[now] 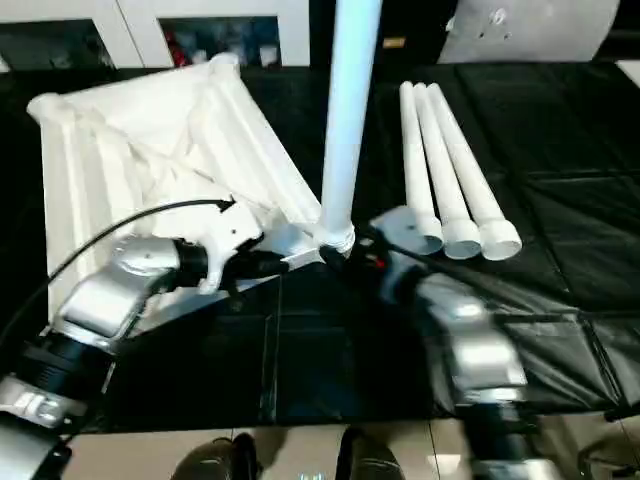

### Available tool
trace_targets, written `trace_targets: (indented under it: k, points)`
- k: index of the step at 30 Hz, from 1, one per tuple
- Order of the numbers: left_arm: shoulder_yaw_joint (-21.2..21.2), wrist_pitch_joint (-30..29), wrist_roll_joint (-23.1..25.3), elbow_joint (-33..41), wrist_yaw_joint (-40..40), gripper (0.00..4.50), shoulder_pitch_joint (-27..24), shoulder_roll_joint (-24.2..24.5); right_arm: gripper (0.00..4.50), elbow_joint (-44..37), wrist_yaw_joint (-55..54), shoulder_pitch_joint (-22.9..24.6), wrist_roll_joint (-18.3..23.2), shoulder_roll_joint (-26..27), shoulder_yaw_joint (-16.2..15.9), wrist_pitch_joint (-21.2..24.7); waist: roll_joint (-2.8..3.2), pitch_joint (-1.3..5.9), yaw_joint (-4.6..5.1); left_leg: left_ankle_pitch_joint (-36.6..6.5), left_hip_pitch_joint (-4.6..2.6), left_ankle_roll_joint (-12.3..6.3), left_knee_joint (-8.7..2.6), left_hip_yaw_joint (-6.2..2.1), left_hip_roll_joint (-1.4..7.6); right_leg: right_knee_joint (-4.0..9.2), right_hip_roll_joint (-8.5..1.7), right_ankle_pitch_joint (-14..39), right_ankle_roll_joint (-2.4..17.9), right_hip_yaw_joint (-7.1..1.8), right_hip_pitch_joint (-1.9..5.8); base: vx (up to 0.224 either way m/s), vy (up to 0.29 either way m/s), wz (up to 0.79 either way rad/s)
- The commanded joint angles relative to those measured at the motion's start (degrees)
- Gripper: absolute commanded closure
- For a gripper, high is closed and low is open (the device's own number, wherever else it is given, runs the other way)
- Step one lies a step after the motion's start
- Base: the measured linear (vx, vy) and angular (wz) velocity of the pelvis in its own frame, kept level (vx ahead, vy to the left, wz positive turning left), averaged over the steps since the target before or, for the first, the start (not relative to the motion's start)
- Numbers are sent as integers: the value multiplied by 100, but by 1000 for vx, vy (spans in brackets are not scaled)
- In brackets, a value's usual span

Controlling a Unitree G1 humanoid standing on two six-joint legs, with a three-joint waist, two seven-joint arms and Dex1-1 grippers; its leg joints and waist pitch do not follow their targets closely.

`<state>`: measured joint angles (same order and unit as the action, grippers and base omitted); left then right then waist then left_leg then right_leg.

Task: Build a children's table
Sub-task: Rotate leg to tighten

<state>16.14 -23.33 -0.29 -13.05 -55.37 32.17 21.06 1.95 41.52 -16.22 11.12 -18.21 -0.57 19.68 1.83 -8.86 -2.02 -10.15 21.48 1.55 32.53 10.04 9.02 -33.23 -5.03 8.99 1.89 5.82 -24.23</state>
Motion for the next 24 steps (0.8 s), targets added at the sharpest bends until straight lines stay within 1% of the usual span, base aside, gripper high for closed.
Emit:
trace_targets:
  k: [1, 2, 3, 4, 5, 6, 7, 8, 9, 10, 11, 12, 13, 14, 15, 16, 17, 18, 19, 20, 21, 22, 23, 24]
  points:
    - [101, 12, 214, -449, 68, 450, 30, 115, 3, -313, 677, 173, 290, -319, -41, 47, -96, 566, -31, -163, 20, -1148, -217, -111, 337, 253, -431, 247, 1583, -366, 466, 0, 0, 0]
    - [95, 16, 225, -486, 93, 450, 51, 115, 3, -333, 739, 188, 315, -362, -40, 54, -100, 564, -38, -273, 9, -1115, -219, -106, 335, 284, -423, 498, 1531, -358, 467, 0, 0, 0]
    - [65, 2, 250, -568, 189, 450, 102, 99, 3, -366, 842, 214, 363, -439, -30, 70, -94, 533, -50, -531, -11, -992, -237, -109, 350, 356, -429, 1114, 1406, -348, 456, 0, 0, 0]
    - [-10, -68, 281, -683, 408, 450, 187, 38, 3, -392, 906, 239, 409, -509, -2, 94, -98, 488, -44, -837, -28, -803, -258, -110, 348, 427, -415, 1802, 1227, -330, 437, 0, 0, 0]
    - [-68, -95, 293, -740, 561, 450, 231, -10, 3, -419, 915, 255, 444, -521, 12, 121, -111, 498, -43, -944, -37, -704, -260, -117, 348, 455, -417, 2082, 1125, -325, 448, 0, 0, 0]
    - [-106, -110, 301, -777, 658, 450, 260, -41, 3, -438, 924, 265, 468, -529, 20, 139, -111, 479, -36, -1118, -49, -545, -279, -137, 355, 487, -421, 2460, 971, -323, 431, -54, 9, -4]
    - [-265, -171, 251, -848, 943, 450, 319, -173, 3, -473, 828, 300, 435, -516, 9, 90, -137, 487, -17, -1216, -36, -449, -286, -146, 345, 517, -416, 2733, 826, -309, 440, -57, 11, -5]
    - [-274, -173, 247, -853, 958, 450, 322, -180, 3, -475, 823, 302, 434, -517, 7, 86, -131, 485, -23, -1254, -50, -419, -283, -150, 337, 544, -423, 2874, 754, -303, 423, -57, 11, -5]
    - [-401, -236, 88, -813, 974, 407, 336, -272, 0, -476, 766, 322, 437, -490, -5, 90, -149, 502, -11, -1239, -52, -387, -279, -153, 334, 558, -428, 2968, 690, -302, 421, -57, 14, -6]
    - [-491, -272, -19, -762, 996, 396, 343, -336, 0, -503, 752, 350, 487, -470, -18, 178, -152, 492, -4, -1226, -33, -382, -283, -156, 328, 566, -427, 3008, 658, -297, 425, 0, 0, 0]
    - [-574, -290, -130, -708, 980, 393, 349, -388, 0, -545, 758, 387, 515, -443, -41, 171, -147, 515, -17, -1201, -49, -378, -274, -153, 327, 572, -425, 3016, 639, -294, 409, 0, 0, 0]
    - [-655, -314, -246, -642, 949, 393, 351, -435, 0, -596, 726, 429, 552, -386, -43, 203, -147, 531, -25, -1199, -67, -392, -261, -144, 333, 574, -430, 2951, 672, -303, 387, 0, 0, 0]
    - [-734, -297, -347, -597, 959, 365, 364, -468, 0, -647, 687, 471, 583, -323, -56, 190, -148, 534, -26, -1218, -58, -413, -266, -152, 344, 563, -427, 2883, 719, -298, 380, 0, 0, 0]
    - [-821, -294, -438, -545, 981, 365, 376, -494, 0, -682, 651, 504, 562, -283, -103, 170, -144, 546, -35, -1211, -59, -419, -265, -152, 352, 553, -428, 2816, 736, -301, 381, 0, 0, 0]
    - [-894, -308, -527, -494, 1005, 354, 385, -504, 0, -724, 626, 539, 550, -256, -155, 169, -137, 581, -56, -1167, -77, -422, -256, -148, 371, 519, -428, 2579, 828, -311, 370, 0, 0, 0]
    - [-963, -320, -575, -436, 1045, 349, 400, -486, 0, -753, 564, 556, 534, -203, -205, 205, -131, 578, -55, -1135, -59, -426, -260, -156, 384, 498, -430, 2442, 882, -313, 376, 0, 0, 0]
    - [-1029, -343, -598, -374, 1115, 349, 413, -450, 0, -768, 458, 566, 489, -137, -256, 238, -120, 590, -51, -1122, -45, -427, -266, -162, 394, 458, -424, 2210, 972, -314, 383, 0, 0, 0]
    - [-1109, -412, -622, -312, 1171, 349, 430, -395, 0, -759, 369, 560, 417, -71, -321, 213, -114, 594, -52, -1124, -54, -412, -263, -158, 393, 450, -423, 2168, 994, -318, 375, 0, 0, 0]
    - [-1109, -412, -622, -312, 1171, 349, 430, -395, 0, -759, 369, 560, 417, -71, -321, 213, -112, 599, -56, -1125, -58, -413, -257, -150, 384, 450, -427, 2134, 1014, -323, 375, 0, 0, 0]
    - [-1237, -450, -444, -205, 1358, 349, 441, -141, 0, -711, 12, 527, 207, 96, -469, 370, -113, 613, -71, -1053, -61, -392, -256, -149, 389, 427, -423, 2012, 1037, -333, 379, 0, 0, 0]
    - [-1280, -447, -326, -176, 1454, 349, 439, -17, 0, -691, -147, 511, 125, 165, -525, 480, -88, 625, -71, -964, -55, -382, -257, -153, 380, 395, -406, 1871, 1066, -336, 381, 0, 0, 0]
    - [-1339, -475, -115, -203, 1637, 349, 432, 209, 0, -630, -342, 480, 9, 274, -602, 564, -75, 632, -67, -938, -46, -370, -259, -162, 379, 383, -396, 1828, 1062, -331, 387, 0, 0, 0]
    - [-1382, -505, 28, -224, 1766, 349, 424, 365, 0, -588, -464, 461, -68, 347, -653, 606, -80, 640, -42, -980, -46, -326, -261, -162, 374, 378, -391, 1827, 1042, -330, 391, 0, 0, 0]
    - [-1382, -577, 363, -291, 1994, 367, 371, 749, 0, -513, -630, 422, -186, 503, -733, 565, -78, 644, -47, -995, -64, -271, -251, -152, 366, 386, -401, 1835, 1033, -336, 390, 0, 0, 0]
